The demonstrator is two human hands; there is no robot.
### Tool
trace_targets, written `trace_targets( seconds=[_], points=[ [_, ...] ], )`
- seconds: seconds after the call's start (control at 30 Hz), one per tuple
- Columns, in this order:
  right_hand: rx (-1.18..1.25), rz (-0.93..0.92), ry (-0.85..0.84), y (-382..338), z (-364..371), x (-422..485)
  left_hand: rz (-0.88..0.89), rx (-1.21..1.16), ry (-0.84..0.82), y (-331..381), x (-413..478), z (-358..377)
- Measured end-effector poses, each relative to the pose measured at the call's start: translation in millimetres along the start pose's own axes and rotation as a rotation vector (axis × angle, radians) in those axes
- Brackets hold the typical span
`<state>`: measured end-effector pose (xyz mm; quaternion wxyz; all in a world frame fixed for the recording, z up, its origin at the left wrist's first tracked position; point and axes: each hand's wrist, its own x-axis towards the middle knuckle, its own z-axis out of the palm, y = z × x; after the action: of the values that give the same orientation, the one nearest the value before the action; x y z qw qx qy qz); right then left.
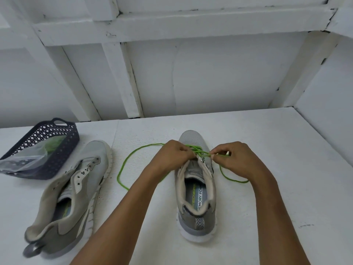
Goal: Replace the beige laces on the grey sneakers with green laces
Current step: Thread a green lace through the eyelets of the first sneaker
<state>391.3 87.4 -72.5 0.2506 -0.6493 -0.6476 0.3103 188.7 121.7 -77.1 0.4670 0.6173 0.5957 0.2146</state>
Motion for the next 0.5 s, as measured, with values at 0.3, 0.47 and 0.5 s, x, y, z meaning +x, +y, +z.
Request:
trace_targets(
  seconds=[0.3, 0.47, 0.5],
  points=[
    [-0.055, -0.083, -0.090, 5, -5, 10, 0.005, 0.154, 0.018, 11, -3, -1],
    [-0.001, -0.107, -0.087, 9, -7, 13, -0.005, 0.178, 0.004, 17, -3, -2],
    [0.006, -0.112, -0.084, 10, -8, 13, -0.004, 0.185, -0.001, 18, -3, -2]
  ],
)
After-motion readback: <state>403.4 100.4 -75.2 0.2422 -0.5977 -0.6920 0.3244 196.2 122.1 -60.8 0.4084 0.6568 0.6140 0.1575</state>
